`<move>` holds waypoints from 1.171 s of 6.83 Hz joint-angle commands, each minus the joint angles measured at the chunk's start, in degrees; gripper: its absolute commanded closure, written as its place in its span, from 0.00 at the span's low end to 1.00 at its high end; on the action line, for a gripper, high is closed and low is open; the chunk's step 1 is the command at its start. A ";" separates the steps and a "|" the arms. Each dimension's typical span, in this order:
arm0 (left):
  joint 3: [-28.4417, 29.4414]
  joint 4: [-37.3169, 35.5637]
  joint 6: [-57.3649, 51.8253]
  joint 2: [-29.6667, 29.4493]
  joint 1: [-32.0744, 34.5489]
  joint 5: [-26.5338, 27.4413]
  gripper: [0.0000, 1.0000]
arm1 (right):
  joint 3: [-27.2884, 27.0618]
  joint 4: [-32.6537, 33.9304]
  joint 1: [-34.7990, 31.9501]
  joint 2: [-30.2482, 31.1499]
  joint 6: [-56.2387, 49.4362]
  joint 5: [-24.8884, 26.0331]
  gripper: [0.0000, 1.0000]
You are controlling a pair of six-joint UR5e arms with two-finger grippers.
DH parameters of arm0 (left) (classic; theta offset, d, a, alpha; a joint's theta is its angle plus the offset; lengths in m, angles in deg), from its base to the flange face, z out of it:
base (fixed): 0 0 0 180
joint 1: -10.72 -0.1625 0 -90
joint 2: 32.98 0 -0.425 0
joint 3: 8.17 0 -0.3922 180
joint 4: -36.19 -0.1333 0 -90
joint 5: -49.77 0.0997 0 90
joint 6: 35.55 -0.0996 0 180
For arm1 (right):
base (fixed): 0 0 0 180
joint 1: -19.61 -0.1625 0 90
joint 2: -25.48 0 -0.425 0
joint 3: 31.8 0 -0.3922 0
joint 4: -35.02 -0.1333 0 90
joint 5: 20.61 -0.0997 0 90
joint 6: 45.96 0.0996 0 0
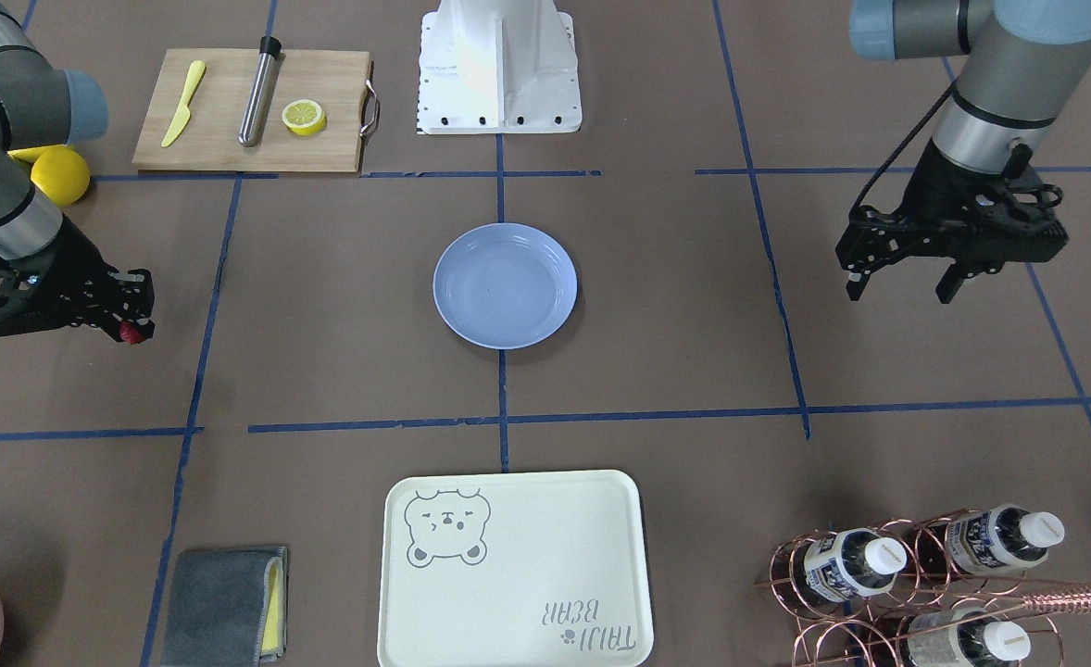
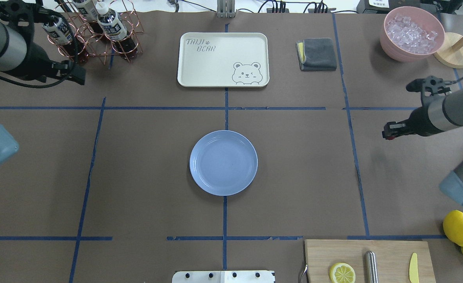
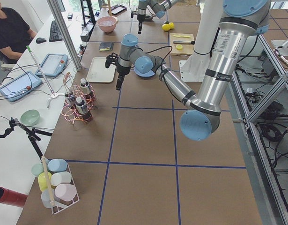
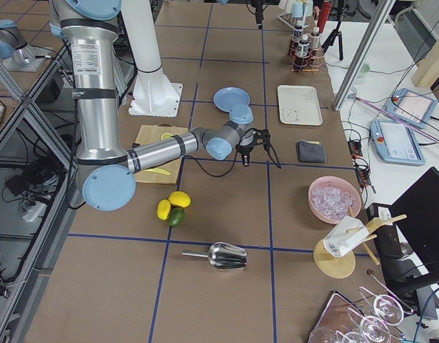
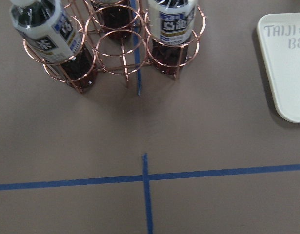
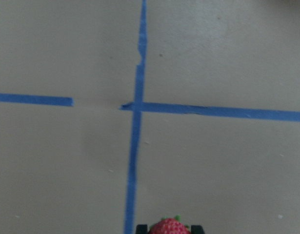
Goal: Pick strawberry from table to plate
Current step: 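Carry the strawberry with the right gripper over the light blue plate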
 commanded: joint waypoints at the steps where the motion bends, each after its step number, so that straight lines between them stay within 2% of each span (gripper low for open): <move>1: 2.99 -0.89 -14.85 2.37 7.90 -1.97 0.00 | -0.10 9.54 5.55 -12.79 7.41 -0.16 1.00; 3: 4.76 -0.89 -24.71 6.49 13.10 -3.64 0.00 | 0.87 10.10 15.21 -19.77 16.13 6.57 1.00; 4: 6.42 -0.81 -28.67 7.29 15.21 -4.00 0.00 | 2.44 12.54 18.22 -23.80 17.99 9.14 1.00; 5: 6.78 -0.72 -30.28 8.17 15.75 -4.43 0.00 | 5.15 15.08 20.42 -27.67 18.10 11.69 1.00; 8: 6.79 -0.54 -30.29 9.06 16.02 -5.14 0.00 | 15.52 15.20 23.77 -36.64 18.10 15.05 1.00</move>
